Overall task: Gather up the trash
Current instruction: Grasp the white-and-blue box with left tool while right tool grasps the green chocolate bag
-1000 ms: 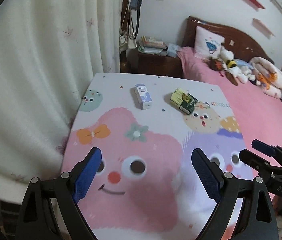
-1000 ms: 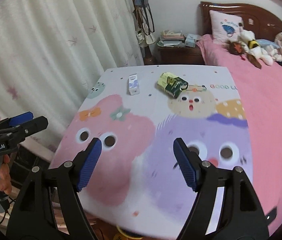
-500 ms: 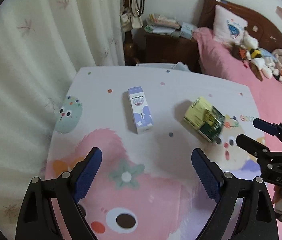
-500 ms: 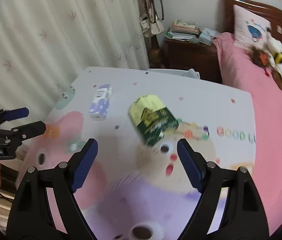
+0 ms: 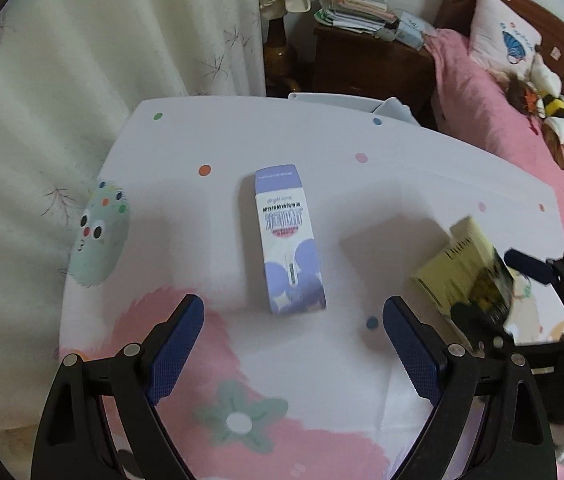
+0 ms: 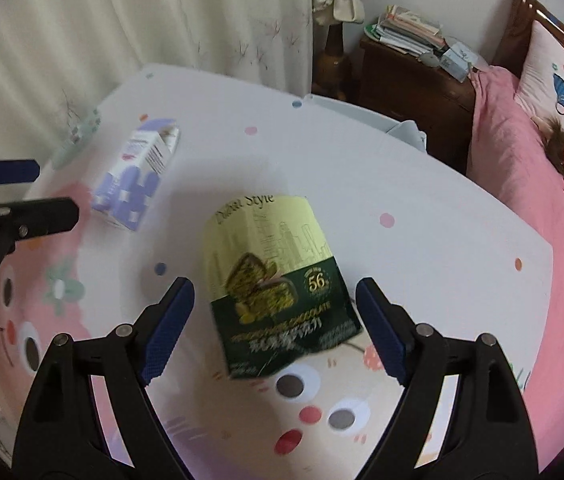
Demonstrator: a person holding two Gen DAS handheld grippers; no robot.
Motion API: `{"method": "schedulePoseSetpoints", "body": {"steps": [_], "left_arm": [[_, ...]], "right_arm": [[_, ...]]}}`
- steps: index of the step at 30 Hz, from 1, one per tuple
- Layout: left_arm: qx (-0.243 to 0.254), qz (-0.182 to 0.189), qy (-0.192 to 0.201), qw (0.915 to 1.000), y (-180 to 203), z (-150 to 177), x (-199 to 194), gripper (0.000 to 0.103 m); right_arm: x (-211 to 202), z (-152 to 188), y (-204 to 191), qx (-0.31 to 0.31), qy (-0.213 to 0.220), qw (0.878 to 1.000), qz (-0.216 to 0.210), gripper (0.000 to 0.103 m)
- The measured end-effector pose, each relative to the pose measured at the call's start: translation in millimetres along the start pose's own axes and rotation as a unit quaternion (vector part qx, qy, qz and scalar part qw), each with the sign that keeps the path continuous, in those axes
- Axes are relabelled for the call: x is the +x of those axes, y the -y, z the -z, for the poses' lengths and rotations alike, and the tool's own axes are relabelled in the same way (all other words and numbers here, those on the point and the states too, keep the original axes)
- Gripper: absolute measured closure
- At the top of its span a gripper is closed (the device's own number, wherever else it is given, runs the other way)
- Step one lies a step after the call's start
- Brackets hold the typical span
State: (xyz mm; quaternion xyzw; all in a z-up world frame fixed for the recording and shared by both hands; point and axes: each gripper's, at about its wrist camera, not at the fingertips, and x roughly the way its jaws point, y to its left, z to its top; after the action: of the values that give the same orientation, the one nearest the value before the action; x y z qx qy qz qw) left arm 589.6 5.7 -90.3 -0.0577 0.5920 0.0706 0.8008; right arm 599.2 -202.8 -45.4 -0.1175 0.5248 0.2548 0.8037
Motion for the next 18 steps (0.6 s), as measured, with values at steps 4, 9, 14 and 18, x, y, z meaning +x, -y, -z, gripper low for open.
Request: {"method": "schedulePoseSetpoints", "body": {"steps": [4,9,14,18], "left_arm": [[-0.011,-0.001,-0.009,0.9999,2,-14,27,0.021],[-0.029,0.002,-0.027,0.9992,5,-28,57,0.035],[-0.018,-0.001,-0.032,0.9993,12,-31,70,0.068],[-0.001,-0.011,-0.018,0.9998,20,-23,66,0.068]], "right_arm": [[19,-2,3,-0.004,-0.015,1.0,-0.006,0.022],[29,-1,3,-0.005,-0.023,1.0,-0.016,0.022],[34,7,0,-0.006,-0.038,0.999,-0.027,0.026],[29,15,1,0.009,-0.026,0.999,-0.045,0.029]]}}
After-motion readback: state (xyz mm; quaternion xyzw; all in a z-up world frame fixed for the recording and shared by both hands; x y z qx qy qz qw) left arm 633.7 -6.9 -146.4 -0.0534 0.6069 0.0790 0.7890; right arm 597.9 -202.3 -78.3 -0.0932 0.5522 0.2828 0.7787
